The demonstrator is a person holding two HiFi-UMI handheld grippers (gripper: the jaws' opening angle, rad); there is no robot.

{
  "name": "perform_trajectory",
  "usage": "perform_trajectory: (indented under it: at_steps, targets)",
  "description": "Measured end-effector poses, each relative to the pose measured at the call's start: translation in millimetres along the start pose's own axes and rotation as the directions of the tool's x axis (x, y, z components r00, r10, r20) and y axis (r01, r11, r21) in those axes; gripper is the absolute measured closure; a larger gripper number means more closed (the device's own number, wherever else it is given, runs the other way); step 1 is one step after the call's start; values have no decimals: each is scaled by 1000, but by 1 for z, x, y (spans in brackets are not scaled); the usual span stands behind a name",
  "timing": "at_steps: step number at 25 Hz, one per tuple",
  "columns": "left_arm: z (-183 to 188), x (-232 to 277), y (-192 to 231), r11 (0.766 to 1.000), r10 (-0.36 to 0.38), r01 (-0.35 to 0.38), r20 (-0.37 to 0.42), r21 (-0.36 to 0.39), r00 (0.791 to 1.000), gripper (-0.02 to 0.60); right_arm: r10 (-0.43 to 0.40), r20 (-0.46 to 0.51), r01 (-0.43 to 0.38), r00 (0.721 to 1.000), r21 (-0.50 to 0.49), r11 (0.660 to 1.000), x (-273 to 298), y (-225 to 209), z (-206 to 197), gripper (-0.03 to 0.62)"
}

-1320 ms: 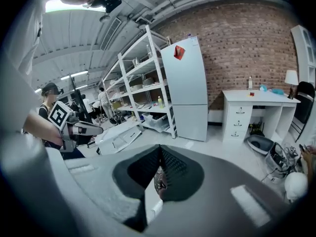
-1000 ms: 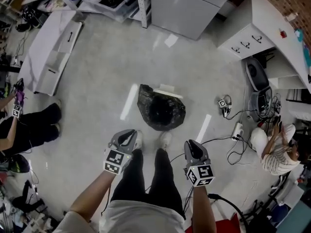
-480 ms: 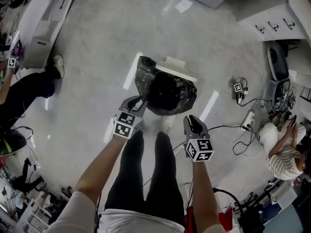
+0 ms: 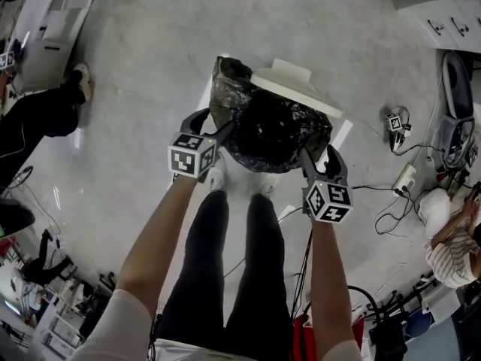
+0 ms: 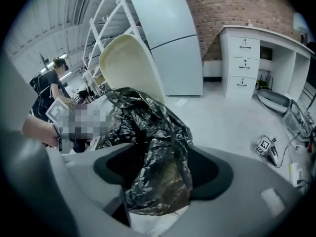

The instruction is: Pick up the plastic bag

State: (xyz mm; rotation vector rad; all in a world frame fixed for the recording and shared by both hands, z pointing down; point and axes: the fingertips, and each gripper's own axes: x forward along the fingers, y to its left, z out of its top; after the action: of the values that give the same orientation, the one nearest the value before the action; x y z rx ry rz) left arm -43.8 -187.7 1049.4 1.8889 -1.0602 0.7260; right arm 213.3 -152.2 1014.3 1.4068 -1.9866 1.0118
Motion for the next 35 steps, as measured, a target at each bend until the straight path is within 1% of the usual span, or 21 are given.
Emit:
perform_trajectory:
  at_steps: [2, 5, 7, 9, 10, 11, 12, 13, 14, 15, 16, 17, 18, 20, 21, 22, 24, 26, 29, 31, 35]
  targets:
    - [-1, 5, 11, 999, -38, 39, 22, -31, 999, 227, 33, 8, -33, 999, 9, 999, 11, -8, -3, 239]
    - [-6, 15, 21, 987, -133, 135, 34, -89, 991, 174, 108, -6, -108, 994, 27, 994, 27, -14, -11, 179]
    - [-9, 25, 24, 964, -215, 219, 43, -149, 976, 125, 139, -21, -138, 990, 33, 990, 40, -20, -14, 150]
    - [-10, 35, 20, 924, -312, 317, 58, -215, 948, 92, 170, -39, -168, 985, 44, 985, 52, -24, -16, 131]
    - [-11, 38, 14, 903, -357, 360, 59, -235, 932, 91, 192, -49, -190, 980, 59, 980, 58, -24, -19, 131]
    - [-13, 41, 8, 891, -389, 388, 47, -235, 920, 91, 215, -58, -210, 975, 76, 975, 62, -23, -20, 132]
    - [-15, 43, 2, 893, -401, 396, 24, -212, 916, 127, 227, -65, -222, 972, 82, 972, 65, -22, -21, 135]
    - [-16, 44, -3, 907, -390, 385, 1, -173, 921, 213, 225, -68, -220, 972, 75, 973, 67, -21, -20, 158]
    - [-16, 44, -6, 923, -365, 360, -12, -133, 931, 289, 212, -63, -208, 975, 60, 976, 66, -21, -17, 228]
    - [-15, 42, -8, 937, -337, 334, -12, -102, 941, 332, 195, -54, -192, 979, 46, 980, 64, -20, -13, 293]
    - [-14, 40, -11, 947, -311, 310, -5, -82, 950, 380, 176, -42, -175, 983, 36, 984, 61, -20, -10, 341]
    - [-14, 38, -13, 956, -286, 285, 2, -66, 958, 415, 155, -31, -154, 987, 25, 988, 57, -19, -7, 398]
    - [-14, 35, -16, 964, -260, 260, 7, -48, 966, 441, 131, -23, -131, 991, 10, 991, 53, -18, -5, 484]
    - [-14, 29, -19, 978, -206, 206, 18, -17, 978, 478, 95, -15, -96, 995, -29, 995, 45, -13, -2, 553]
    - [-12, 25, -20, 984, -177, 177, 28, -8, 984, 516, 86, -14, -86, 996, -45, 995, 42, -10, -1, 589]
    - [-9, 21, -20, 989, -148, 148, 40, -4, 988, 573, 80, -13, -80, 997, -57, 995, 38, -7, 1, 591]
    - [-3, 12, -20, 995, -103, 104, 60, -3, 993, 577, 72, -13, -73, 997, -68, 995, 30, -3, 4, 591]
    - [2, 1, -21, 996, -85, 86, 72, -7, 994, 577, 75, -12, -75, 997, -59, 995, 22, -2, 7, 592]
    - [10, -14, -24, 994, -99, 102, 82, -28, 992, 578, 100, -10, -100, 995, -23, 995, 9, 1, 13, 592]
    - [14, -24, -29, 993, -112, 115, 82, -32, 990, 578, 113, -15, -113, 994, -18, 993, 1, 4, 17, 592]
    - [15, -48, -46, 993, -120, 121, 68, -2, 990, 578, 128, -35, -128, 991, -20, 992, -22, 14, 22, 592]
